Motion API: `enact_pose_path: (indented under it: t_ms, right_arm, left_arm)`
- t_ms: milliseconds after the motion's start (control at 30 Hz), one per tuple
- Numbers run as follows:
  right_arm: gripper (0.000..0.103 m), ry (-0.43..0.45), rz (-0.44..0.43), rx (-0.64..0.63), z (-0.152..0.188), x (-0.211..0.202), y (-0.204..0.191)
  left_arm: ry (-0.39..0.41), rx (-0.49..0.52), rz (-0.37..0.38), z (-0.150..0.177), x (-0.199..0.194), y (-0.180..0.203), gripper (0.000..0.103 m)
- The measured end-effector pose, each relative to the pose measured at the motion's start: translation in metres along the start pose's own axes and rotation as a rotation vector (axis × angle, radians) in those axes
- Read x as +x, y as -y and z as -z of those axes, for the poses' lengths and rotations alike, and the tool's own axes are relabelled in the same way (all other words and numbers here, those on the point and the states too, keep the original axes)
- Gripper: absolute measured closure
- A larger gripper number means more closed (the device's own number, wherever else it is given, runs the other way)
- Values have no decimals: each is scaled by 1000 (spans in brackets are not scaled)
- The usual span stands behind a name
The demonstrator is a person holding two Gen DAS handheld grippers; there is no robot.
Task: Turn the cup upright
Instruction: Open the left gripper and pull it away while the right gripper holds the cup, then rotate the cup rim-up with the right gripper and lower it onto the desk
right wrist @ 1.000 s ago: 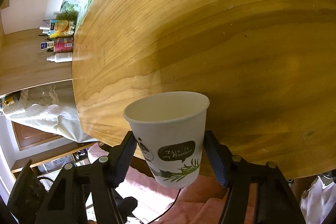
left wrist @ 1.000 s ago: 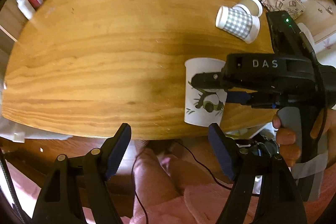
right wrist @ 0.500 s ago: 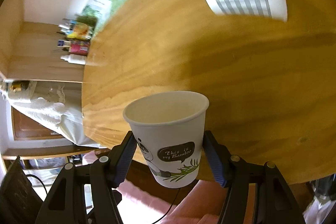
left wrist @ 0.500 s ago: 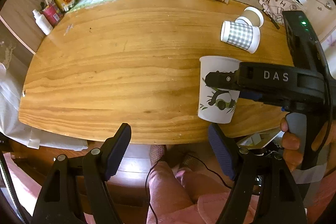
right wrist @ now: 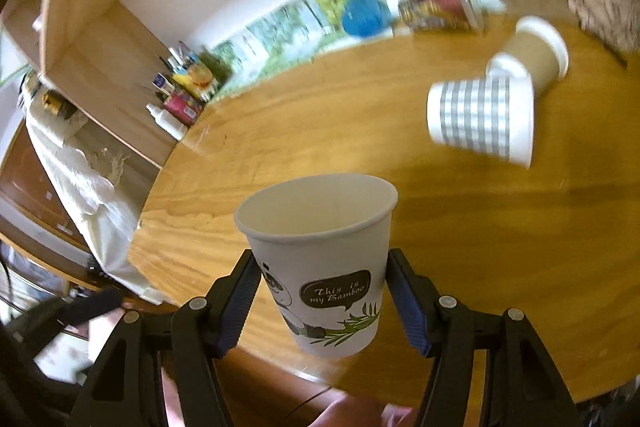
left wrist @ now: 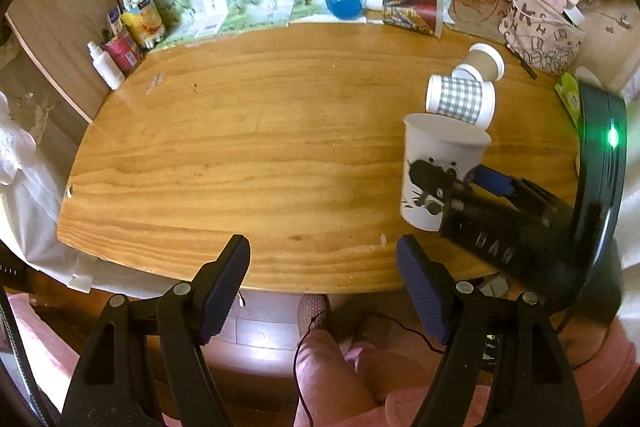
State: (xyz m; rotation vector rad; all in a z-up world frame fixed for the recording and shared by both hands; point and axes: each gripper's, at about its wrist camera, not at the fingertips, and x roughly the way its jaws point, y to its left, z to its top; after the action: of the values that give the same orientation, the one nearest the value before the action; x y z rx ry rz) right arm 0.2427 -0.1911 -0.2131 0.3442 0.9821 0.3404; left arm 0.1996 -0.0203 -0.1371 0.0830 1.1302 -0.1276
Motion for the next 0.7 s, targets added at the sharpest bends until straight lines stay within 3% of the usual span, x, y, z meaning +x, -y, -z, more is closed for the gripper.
enact_pose_path:
  t_ms: [167,367,700]
  right_arm:
    - [38,149,87,-141,17,-5,-4]
    - [38,267,82,-207,38,-4,4]
    - [38,352,72,-249,54,1,6]
  left_arm:
    - [10,-4,-26,-1,0,1,24]
    - [27,1,-49,0,-3,4,24]
    - [43,-46,-64,0,-8,8,24]
